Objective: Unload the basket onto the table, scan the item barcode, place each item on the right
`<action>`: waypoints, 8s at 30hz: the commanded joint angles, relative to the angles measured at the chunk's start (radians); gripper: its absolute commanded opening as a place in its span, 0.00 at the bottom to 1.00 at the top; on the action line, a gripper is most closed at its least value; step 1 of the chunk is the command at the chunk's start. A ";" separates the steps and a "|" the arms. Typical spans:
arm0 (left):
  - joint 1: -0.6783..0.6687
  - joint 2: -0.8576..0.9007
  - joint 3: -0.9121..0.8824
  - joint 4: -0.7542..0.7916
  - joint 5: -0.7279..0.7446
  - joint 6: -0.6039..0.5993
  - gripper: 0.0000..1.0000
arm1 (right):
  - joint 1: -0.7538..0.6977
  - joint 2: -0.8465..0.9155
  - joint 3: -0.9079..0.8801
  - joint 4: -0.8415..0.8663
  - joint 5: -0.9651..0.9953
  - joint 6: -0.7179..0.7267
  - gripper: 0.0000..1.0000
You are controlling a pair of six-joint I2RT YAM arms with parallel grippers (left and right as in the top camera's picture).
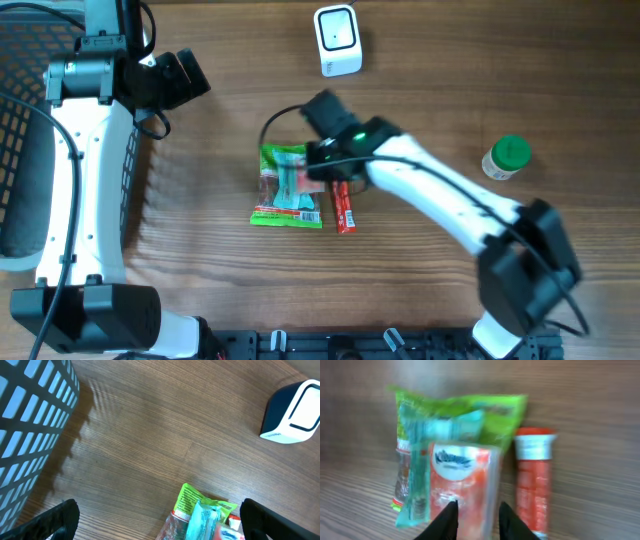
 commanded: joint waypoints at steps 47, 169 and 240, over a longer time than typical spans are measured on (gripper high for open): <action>0.003 0.000 -0.002 0.002 -0.006 0.016 1.00 | -0.157 -0.055 -0.246 0.131 -0.006 -0.380 0.32; 0.003 0.000 -0.002 0.002 -0.006 0.016 1.00 | -0.150 -0.098 -0.370 0.237 0.193 -0.571 0.32; 0.003 0.000 -0.002 0.002 -0.006 0.016 1.00 | -0.253 -0.219 -0.440 0.200 -0.111 -0.374 0.16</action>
